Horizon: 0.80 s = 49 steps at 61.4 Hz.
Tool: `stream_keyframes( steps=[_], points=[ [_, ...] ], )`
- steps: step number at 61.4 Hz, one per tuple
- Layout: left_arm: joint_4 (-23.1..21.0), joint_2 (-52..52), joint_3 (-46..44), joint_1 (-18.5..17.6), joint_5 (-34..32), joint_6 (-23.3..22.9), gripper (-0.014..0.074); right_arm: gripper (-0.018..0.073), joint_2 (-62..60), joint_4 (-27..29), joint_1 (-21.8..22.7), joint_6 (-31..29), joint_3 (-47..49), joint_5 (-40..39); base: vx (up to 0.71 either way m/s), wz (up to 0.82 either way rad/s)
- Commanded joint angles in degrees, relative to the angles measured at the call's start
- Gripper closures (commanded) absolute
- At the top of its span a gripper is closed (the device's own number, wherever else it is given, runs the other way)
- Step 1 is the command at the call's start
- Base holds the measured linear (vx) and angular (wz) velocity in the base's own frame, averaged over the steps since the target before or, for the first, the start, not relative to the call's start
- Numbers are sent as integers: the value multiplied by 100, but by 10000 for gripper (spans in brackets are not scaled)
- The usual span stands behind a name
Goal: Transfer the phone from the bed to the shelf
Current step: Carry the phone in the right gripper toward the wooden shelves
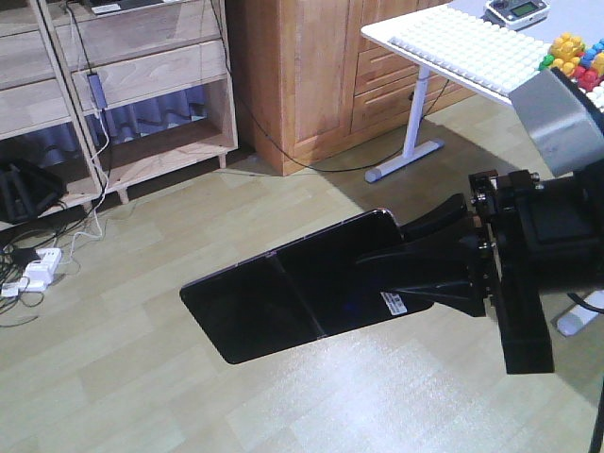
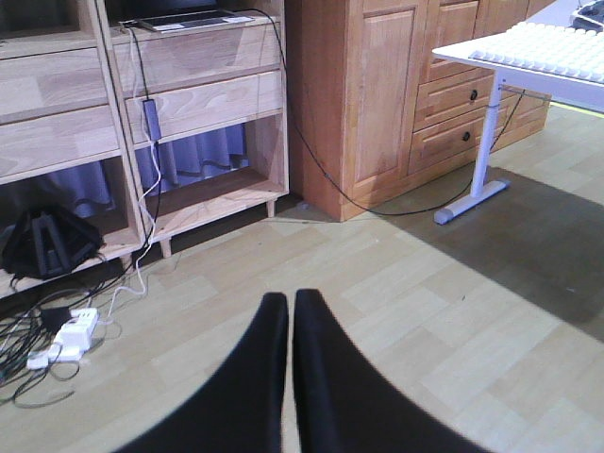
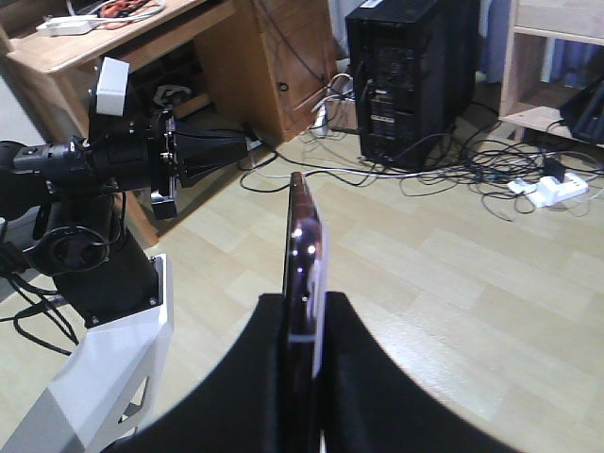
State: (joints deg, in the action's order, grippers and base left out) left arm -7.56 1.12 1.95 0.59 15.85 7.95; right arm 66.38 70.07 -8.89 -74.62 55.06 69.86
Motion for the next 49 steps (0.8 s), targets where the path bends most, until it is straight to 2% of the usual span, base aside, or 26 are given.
stream_keyframes(
  steps=[1, 49],
  points=[
    [-40, 30, 13, -18, -418, -22, 596, 560, -121, 546, 13, 9, 153, 409, 33, -4],
    [-40, 30, 13, -18, -418, -22, 596, 560, -121, 546, 13, 9, 153, 409, 36, -3]
  ],
)
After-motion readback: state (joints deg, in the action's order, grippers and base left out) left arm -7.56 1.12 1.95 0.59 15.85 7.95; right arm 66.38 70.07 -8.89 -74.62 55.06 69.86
